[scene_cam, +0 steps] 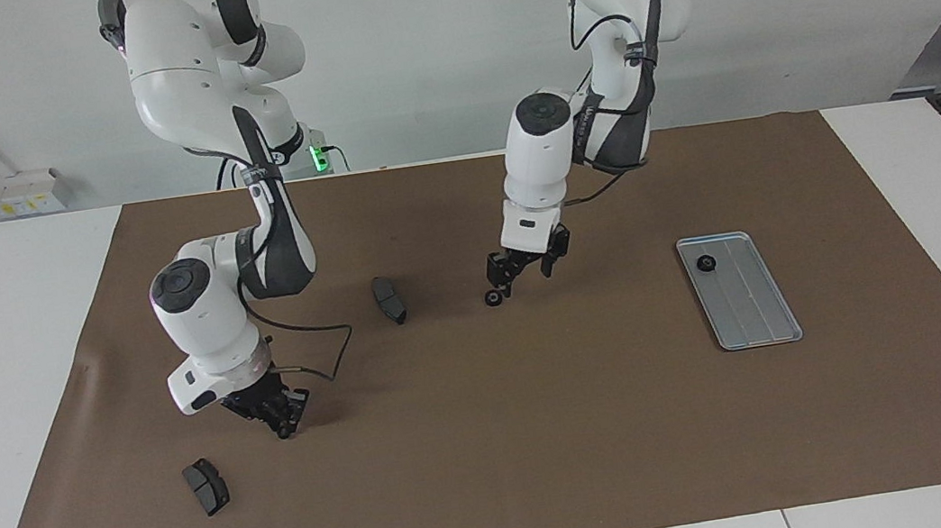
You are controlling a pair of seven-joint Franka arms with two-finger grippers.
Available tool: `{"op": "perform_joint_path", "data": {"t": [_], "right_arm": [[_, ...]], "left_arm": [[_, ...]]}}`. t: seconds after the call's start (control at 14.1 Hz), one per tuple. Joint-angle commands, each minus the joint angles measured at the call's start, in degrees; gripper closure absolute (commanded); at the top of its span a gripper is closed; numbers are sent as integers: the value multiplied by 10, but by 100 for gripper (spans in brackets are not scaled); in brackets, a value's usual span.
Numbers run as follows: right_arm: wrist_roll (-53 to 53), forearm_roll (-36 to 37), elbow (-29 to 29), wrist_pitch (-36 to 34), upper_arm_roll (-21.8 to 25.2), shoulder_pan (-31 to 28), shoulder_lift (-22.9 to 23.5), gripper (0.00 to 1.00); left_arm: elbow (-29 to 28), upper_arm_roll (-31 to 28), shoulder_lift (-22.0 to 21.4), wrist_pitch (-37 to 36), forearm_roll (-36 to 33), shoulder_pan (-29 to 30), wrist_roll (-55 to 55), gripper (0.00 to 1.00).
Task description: Place bearing gear from tray to pile
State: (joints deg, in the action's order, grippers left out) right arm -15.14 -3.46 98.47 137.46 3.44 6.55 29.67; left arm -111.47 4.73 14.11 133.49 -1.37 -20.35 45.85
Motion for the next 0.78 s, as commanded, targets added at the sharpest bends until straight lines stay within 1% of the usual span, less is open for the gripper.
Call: {"op": "perform_joint_path", "data": {"t": [0.0,0.14,0.28,0.35,0.5,0.71], "right_arm": [[22,-14,6,2,-7,3,-16,0],[18,-7,4,-38,-5,30,-47,0],[14,-7,1,-77,-5,50,-73,0],[7,-7,1,-90,-5,69,-80,0],[-42,-6,1,-97,-5,121,-83,0],[-102,-6,5,-99,-7,191,-88,0]], "left_arm": [[-6,5,-8,-21,-6,56,-93,23],[-6,6,-10,-48,-6,106,-192,26],[-9,6,-15,-62,-6,142,-269,29],[-10,6,-15,-69,-5,160,-313,31],[-13,6,-19,-89,-5,188,-383,31],[-41,5,-32,-91,-5,223,-451,33]]}}
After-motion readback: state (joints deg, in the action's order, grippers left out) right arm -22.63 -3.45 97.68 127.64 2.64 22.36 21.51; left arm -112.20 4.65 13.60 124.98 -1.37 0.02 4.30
